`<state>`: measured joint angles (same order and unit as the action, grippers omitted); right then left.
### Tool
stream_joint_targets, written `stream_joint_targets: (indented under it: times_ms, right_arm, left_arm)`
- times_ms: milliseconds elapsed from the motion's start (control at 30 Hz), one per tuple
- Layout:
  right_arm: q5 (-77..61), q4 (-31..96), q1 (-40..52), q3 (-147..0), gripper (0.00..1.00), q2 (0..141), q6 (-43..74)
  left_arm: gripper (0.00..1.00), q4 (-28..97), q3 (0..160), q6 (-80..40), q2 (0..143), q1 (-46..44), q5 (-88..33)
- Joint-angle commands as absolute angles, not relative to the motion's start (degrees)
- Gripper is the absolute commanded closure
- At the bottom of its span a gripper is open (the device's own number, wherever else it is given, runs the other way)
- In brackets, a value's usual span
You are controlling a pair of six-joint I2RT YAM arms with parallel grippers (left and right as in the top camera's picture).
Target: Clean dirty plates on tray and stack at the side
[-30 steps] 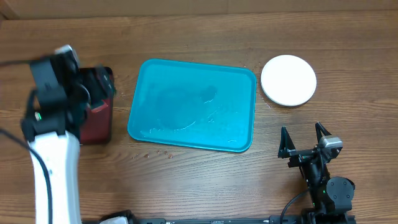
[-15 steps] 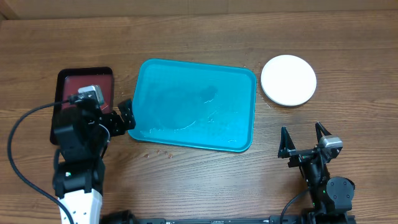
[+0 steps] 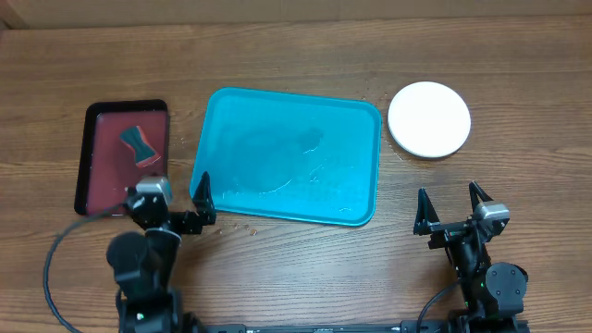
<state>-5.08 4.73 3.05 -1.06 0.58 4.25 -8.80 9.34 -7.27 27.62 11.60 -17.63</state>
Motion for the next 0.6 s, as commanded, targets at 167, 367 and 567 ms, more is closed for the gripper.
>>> stream_joint_targets:
  times_ms: [167,367,567]
  right_arm:
    - [-4.56,4.45,2.83,-0.47,0.00,0.16,4.08]
    - [-4.56,4.45,2.83,-0.47,0.00,0.16,4.08]
    - [-4.56,4.45,2.83,-0.47,0.00,0.16,4.08]
  left_arm:
    - [0.00,-11.42,2.00,-6.44,17.21,11.20,-16.67]
    - [0.00,-9.72,0.27,-6.39,12.25,9.65,-12.27]
    - [0.00,-0.51,0.27,-6.87,8.32,6.63,0.32]
